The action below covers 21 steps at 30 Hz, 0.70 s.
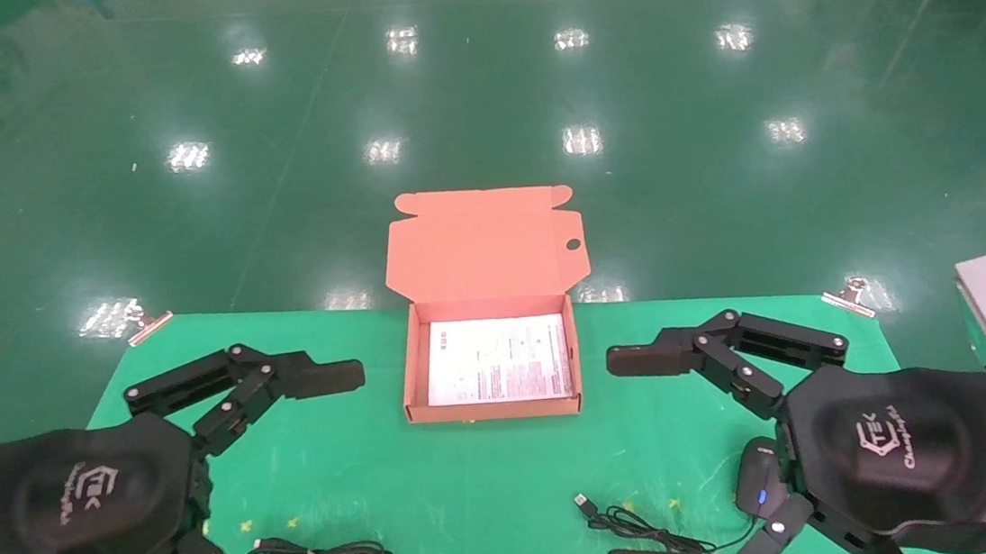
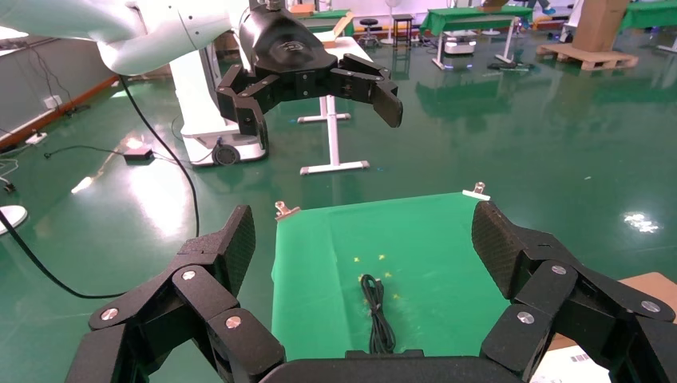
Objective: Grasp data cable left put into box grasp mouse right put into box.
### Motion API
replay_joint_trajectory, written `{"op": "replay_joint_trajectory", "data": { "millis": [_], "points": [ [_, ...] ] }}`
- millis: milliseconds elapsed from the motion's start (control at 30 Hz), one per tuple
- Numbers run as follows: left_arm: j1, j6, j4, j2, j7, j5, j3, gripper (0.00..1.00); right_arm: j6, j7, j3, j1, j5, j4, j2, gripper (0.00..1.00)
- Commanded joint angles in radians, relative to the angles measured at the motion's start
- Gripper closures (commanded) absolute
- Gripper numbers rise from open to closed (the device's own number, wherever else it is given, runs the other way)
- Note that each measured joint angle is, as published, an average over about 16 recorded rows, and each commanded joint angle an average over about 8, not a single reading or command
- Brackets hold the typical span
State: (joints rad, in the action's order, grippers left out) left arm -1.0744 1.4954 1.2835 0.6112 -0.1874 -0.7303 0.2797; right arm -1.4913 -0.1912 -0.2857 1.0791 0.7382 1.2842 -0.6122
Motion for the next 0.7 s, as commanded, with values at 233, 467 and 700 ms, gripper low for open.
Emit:
{"op": "replay_joint_trajectory", "data": {
  "millis": [233,467,700],
  "points": [
    [0.0,0.0,0.0,0.0,0.0,0.0,0.0,0.0,0.0,0.0,0.0,0.0,0.0,0.0,0.0,0.0],
    [0.001,0.001,0.001,-0.003,-0.001,-0.004,0.001,0.0,0.0,0.001,0.001,0.0,0.0,0.0,0.001,0.0],
    [-0.015,-0.008,0.013,-0.026,-0.021,-0.091,0.033,0.0,-0.005,0.015,-0.017,0.02,0.066,0.02,0.017,0.0]
  ]
}}
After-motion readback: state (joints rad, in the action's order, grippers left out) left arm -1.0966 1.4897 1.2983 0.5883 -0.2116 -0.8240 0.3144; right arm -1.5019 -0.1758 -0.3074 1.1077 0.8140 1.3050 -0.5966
